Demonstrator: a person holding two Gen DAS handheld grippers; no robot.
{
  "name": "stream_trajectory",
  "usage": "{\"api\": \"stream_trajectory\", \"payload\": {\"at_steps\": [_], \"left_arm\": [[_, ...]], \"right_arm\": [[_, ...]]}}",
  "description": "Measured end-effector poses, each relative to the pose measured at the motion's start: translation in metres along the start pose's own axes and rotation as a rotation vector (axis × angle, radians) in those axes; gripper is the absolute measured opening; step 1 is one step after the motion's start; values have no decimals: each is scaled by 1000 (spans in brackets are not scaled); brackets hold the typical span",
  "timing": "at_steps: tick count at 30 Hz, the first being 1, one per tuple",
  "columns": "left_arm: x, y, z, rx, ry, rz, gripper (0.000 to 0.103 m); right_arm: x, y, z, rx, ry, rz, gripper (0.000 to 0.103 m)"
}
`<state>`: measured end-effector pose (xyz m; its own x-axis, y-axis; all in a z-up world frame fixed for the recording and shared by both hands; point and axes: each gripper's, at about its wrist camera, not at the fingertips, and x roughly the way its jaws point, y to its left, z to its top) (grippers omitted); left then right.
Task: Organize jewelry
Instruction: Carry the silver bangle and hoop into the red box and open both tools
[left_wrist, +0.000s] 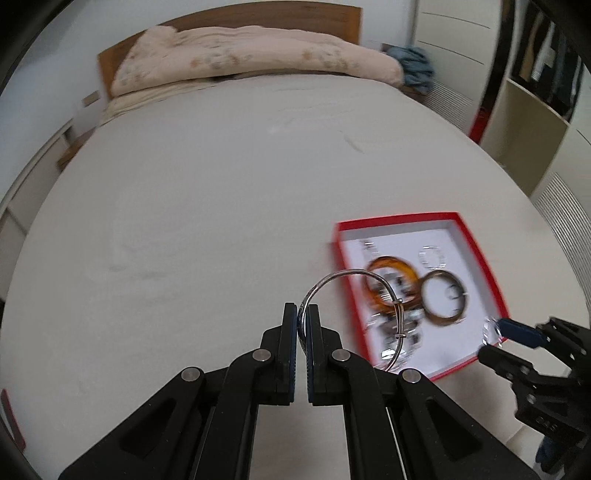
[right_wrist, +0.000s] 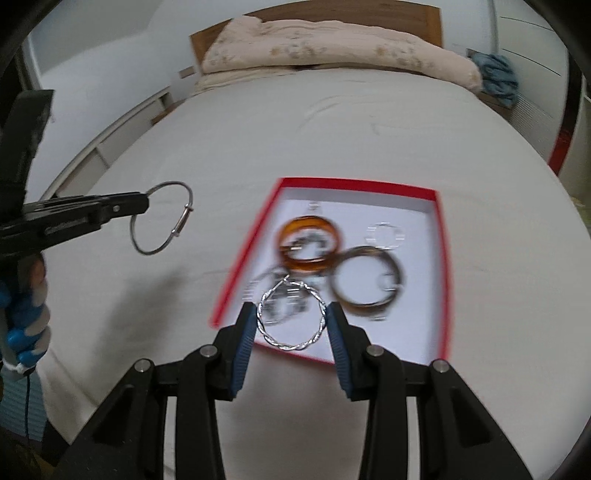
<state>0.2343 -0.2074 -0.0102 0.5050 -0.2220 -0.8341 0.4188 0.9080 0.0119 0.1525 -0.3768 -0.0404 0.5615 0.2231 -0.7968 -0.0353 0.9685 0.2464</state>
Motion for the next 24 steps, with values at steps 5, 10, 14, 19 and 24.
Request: {"api": "stream_trajectory", "payload": {"at_steps": [5, 10, 14, 19, 24], "left_arm": [[33, -41, 8, 46, 37, -41, 4], [62, -64, 6, 74, 81, -53, 4], [81, -74, 0, 88, 112, -45, 4], [98, -82, -9, 105, 140, -23, 4], [108, -80, -15, 95, 167, -13, 4]], "right_arm": [[14, -38, 3, 42, 15, -36, 37], [33, -51, 1, 53, 46, -42, 37], [45, -52, -3, 35, 71, -47, 37], [57, -52, -9, 11, 107, -66, 37], [66, -54, -15, 6, 141, -81, 37]]}}
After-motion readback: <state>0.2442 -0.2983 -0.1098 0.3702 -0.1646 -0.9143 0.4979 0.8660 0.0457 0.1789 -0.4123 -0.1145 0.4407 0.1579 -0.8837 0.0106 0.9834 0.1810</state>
